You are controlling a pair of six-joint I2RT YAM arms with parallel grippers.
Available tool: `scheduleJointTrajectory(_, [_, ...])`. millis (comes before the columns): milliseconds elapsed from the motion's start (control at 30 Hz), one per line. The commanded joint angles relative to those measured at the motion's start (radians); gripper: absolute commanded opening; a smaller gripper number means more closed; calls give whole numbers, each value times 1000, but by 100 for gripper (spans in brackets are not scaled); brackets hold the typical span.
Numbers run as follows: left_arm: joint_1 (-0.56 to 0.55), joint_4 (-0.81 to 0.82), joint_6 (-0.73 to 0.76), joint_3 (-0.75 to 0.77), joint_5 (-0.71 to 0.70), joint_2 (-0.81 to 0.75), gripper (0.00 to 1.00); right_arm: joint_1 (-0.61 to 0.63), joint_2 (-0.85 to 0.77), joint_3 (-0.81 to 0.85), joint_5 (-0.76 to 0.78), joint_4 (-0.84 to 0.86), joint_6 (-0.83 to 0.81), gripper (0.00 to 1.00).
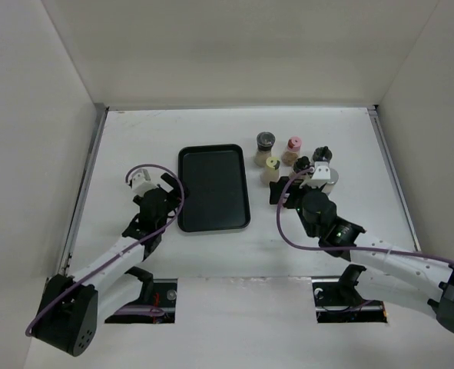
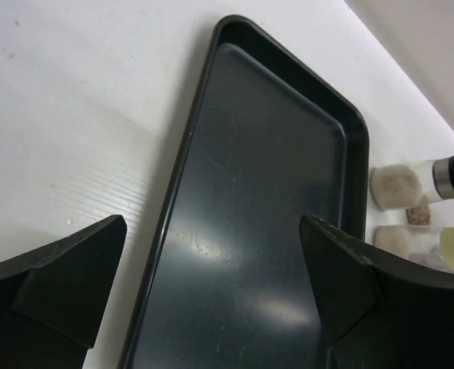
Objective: Organize the condiment bottles
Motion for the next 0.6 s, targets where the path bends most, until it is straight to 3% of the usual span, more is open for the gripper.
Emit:
scheduleJointTrajectory(0, [0,52,20,-2,-16,-63,100,11,-25,-7,27,-12,19,100])
scheduleJointTrajectory(133, [-6,94,31,-42,-22,-107,100,16,-40,-18,11,-37,29,100])
scheduleJointTrajectory(167, [-6,98,34,-45,-22,-109,100,19,-45,-21,-2,-32,24,96])
scheduleJointTrajectory(200, [-6,94,37,-44,-22,-107,100,26,-48,-23,-23,-29,21,83])
scheduleJointTrajectory(267, [2,91,36,-39,-16,-91,100,30,-57,-18,-32,-32,15,45])
scheduleJointTrajectory(300, [2,100,31,-39,-8,-80,100,30,-58,-12,-28,-42,15,33])
scheduleJointTrajectory(367, [2,101,27,-42,4,-74,100,13,-51,8,-26,-84,22,23])
scheduleJointTrajectory(433, [10,108,20,-53,22,-86,100,-19,-22,37,-25,-132,26,26])
scheduleJointTrajectory(467, [13,115,19,-60,27,-95,100,-36,-2,51,-25,-152,27,33])
scheduleJointTrajectory(567, [14,150,13,-82,27,-97,100,-84,66,81,-23,-184,20,77])
